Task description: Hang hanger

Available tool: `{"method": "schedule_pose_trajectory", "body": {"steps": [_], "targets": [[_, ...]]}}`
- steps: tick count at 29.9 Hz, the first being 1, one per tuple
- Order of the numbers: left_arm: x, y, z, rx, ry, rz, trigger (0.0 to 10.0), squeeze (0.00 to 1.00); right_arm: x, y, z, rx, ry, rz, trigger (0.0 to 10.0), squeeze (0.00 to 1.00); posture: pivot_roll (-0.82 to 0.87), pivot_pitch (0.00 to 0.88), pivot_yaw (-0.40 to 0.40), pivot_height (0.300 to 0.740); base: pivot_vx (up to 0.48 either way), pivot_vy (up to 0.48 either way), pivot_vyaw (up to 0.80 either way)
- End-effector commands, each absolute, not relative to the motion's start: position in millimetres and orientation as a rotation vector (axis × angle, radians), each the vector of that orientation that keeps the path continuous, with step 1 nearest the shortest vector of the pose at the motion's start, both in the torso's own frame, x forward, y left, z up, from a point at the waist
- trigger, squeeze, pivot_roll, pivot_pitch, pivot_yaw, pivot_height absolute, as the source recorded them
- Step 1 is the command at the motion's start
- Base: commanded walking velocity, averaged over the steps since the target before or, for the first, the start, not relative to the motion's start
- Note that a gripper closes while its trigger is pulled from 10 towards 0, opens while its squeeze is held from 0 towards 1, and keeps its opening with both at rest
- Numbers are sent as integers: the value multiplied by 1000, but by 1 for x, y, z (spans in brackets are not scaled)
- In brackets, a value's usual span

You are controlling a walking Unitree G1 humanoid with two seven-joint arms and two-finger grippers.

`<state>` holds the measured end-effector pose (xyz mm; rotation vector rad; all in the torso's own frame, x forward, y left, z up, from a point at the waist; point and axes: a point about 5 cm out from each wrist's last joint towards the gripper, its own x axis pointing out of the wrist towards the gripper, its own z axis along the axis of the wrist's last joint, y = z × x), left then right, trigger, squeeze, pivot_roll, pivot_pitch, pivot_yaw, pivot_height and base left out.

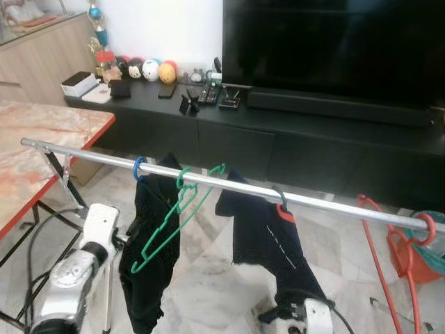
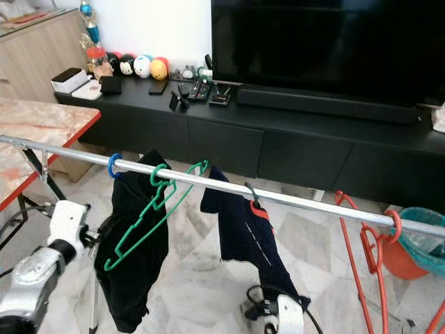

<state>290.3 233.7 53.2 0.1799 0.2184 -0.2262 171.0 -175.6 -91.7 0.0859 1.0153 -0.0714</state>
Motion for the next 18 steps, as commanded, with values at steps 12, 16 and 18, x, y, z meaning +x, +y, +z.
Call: {"method": "schedule_pose_trajectory", "body": {"steps": [12, 16, 18], "targets": [[321, 236, 52, 251, 314, -75, 10000, 0, 178, -153, -90, 94, 1014, -64, 10000, 0, -24, 0, 17, 740, 0, 0, 0], [323, 237, 53, 241, 317, -58, 10000, 0, 176, -146, -91, 96, 1016, -59, 10000, 0, -30, 0, 18, 740, 0, 0, 0], [324, 236, 54, 219, 304, -60, 10000, 0, 176, -146, -91, 98, 1014, -60, 10000, 0, -39, 0, 16, 740, 0, 0, 0]]}}
